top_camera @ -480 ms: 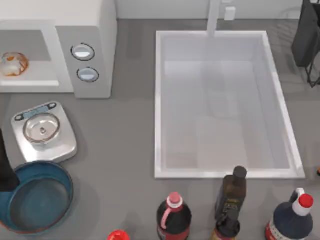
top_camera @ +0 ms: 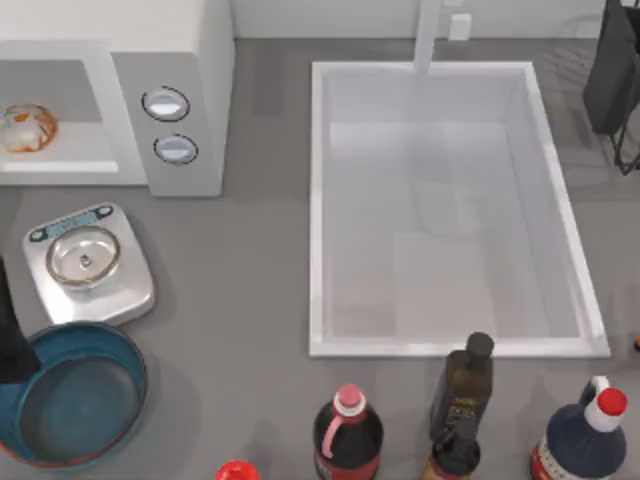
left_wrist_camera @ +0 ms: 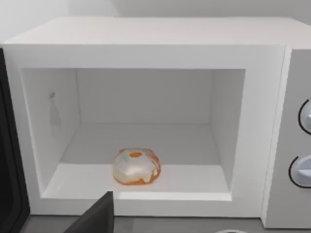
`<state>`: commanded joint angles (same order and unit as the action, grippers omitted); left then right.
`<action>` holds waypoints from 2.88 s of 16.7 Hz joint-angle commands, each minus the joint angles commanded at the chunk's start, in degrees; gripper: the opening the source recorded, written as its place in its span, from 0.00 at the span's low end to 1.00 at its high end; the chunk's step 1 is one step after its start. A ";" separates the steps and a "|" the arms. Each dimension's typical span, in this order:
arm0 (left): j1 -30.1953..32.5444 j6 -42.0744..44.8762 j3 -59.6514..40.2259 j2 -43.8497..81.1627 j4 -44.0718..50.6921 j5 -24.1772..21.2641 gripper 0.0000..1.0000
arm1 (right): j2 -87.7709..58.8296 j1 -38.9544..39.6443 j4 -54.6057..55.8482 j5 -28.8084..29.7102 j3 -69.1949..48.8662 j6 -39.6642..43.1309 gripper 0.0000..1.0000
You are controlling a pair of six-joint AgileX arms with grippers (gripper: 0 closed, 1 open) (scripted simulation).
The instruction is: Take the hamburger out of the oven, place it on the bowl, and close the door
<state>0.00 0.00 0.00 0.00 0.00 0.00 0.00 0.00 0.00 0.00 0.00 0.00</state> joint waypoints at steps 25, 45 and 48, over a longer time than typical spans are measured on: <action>-1.42 0.72 -11.06 25.78 -11.93 -1.88 1.00 | 0.00 0.00 0.00 0.00 0.00 0.00 1.00; -8.59 3.73 -55.64 132.45 -59.11 -9.22 1.00 | 0.00 0.00 0.00 0.00 0.00 0.00 1.00; -8.77 3.89 -58.38 139.86 -62.24 -9.75 1.00 | 0.00 0.00 0.00 0.00 0.00 0.00 1.00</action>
<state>-8.77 3.89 -58.38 139.86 -62.24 -9.75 0.00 0.00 0.00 0.00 0.00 0.00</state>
